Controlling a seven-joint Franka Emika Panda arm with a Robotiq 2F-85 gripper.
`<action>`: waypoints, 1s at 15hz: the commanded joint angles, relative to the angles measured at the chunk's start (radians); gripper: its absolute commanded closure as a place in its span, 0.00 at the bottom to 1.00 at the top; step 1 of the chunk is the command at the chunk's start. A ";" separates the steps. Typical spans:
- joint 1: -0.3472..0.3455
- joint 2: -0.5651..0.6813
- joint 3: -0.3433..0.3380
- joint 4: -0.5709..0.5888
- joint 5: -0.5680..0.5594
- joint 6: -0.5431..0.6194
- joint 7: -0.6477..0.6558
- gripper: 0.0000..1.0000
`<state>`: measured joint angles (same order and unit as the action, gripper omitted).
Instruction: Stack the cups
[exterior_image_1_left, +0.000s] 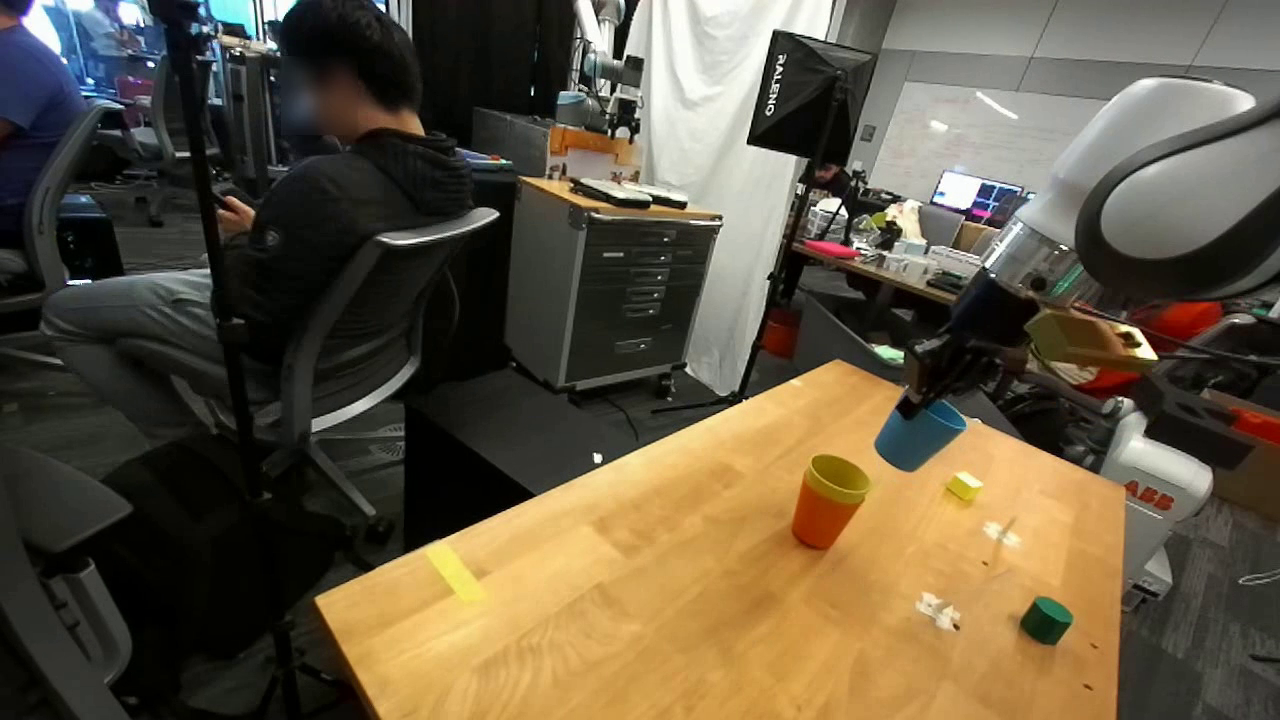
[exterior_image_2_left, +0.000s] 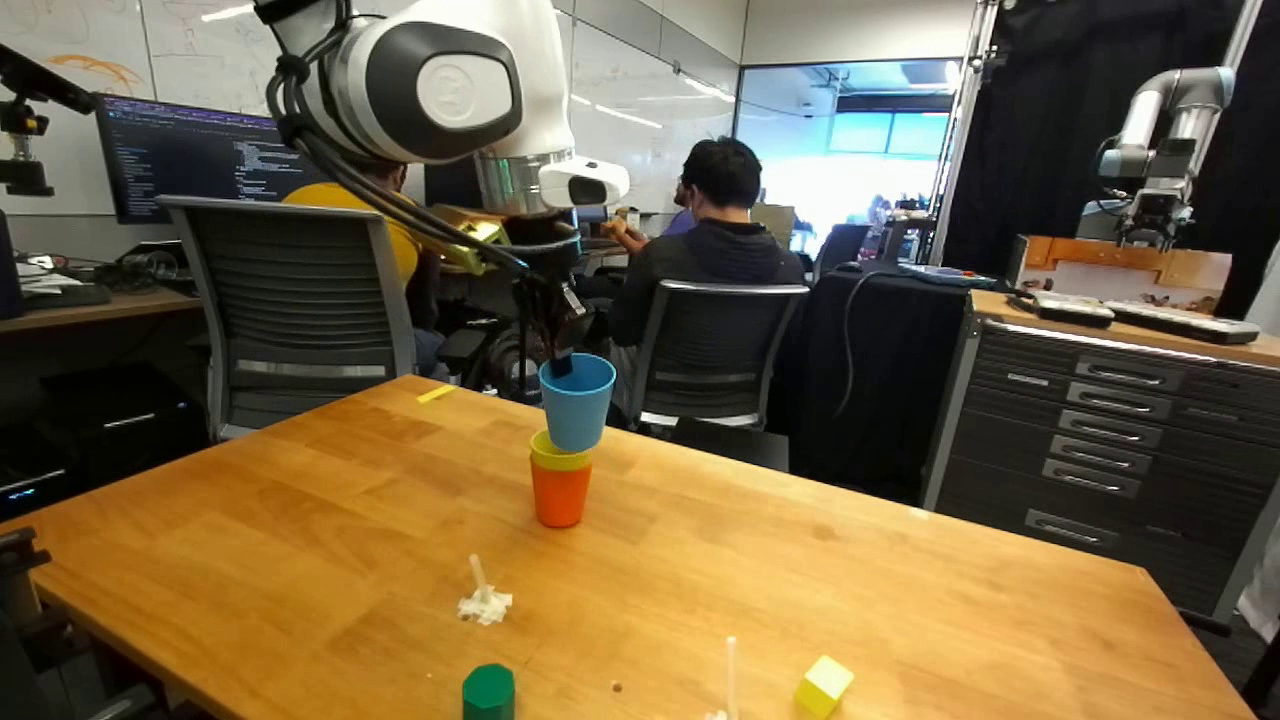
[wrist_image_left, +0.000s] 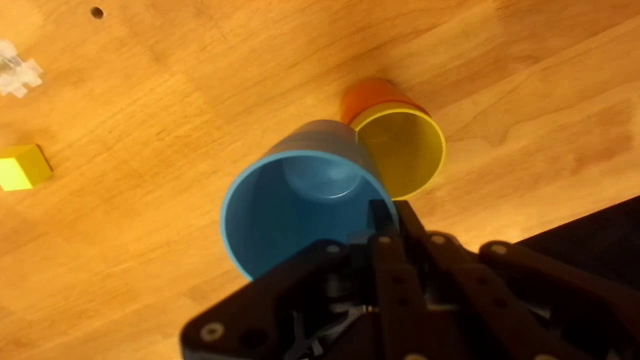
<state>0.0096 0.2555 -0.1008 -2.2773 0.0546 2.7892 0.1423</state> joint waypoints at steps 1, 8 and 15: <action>0.002 -0.018 0.017 0.043 -0.013 -0.081 0.019 0.98; 0.011 0.048 0.024 0.097 -0.030 -0.119 0.043 0.98; 0.041 0.118 0.012 0.198 -0.073 -0.156 0.100 0.98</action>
<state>0.0234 0.3399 -0.0754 -2.1555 0.0180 2.6789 0.1915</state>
